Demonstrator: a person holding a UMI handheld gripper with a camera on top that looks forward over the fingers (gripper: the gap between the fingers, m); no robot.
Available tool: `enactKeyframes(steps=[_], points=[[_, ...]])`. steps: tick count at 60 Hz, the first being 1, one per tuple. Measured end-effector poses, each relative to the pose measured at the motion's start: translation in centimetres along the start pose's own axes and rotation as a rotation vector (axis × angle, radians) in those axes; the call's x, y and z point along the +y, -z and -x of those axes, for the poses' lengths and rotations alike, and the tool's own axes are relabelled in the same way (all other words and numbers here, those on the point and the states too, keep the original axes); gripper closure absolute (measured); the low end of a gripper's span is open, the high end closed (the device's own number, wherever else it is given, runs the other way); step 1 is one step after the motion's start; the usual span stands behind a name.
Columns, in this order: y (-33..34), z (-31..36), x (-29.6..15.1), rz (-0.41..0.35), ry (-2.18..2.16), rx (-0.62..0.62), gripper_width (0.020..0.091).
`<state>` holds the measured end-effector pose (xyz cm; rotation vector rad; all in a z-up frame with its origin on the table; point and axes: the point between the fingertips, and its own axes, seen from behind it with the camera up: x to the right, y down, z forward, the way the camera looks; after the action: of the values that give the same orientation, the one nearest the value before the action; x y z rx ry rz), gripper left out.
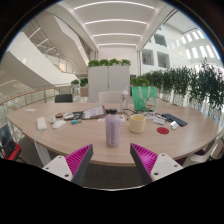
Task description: Pour water
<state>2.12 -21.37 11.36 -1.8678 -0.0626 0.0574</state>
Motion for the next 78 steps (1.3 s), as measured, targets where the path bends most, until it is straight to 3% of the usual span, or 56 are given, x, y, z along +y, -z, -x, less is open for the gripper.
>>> enactKeyframes(steps=[9,20,23,24,25,36,45,49,57,63,69,78], points=[[-10.6,0.7,0.5,-0.068,-0.009,0.024,0.0263],[-21.1,-0.5,-2.8,-0.103,-0.011,0.088,0.0280],[-22.6,-0.7,-3.2,-0.099,-0.003,0.085,0.0360],[-23.1,-0.6,-3.1,-0.091,0.000,0.081,0.0435],[-23.5,-0.6,-2.9,-0.078,0.003,0.080,0.0567],[-25.5,-0.9,-4.0,-0.142,0.000,0.086,0.0591],[-26.7,-0.2,-3.9,-0.063,-0.037,0.033,0.0708],[-27.5,2.4,-4.4,-0.002,-0.127,-0.047,0.0722],[-28.4,4.5,-12.5,-0.014,-0.514,-0.203,0.0723],[-29.3,1.3,-17.1,-0.019,-0.936,-0.300,0.0722],[-32.0,-1.7,-17.2,0.017,-1.362,-0.318,0.0724],[-33.0,-6.2,-15.8,0.091,-2.030,-0.455,0.0725]])
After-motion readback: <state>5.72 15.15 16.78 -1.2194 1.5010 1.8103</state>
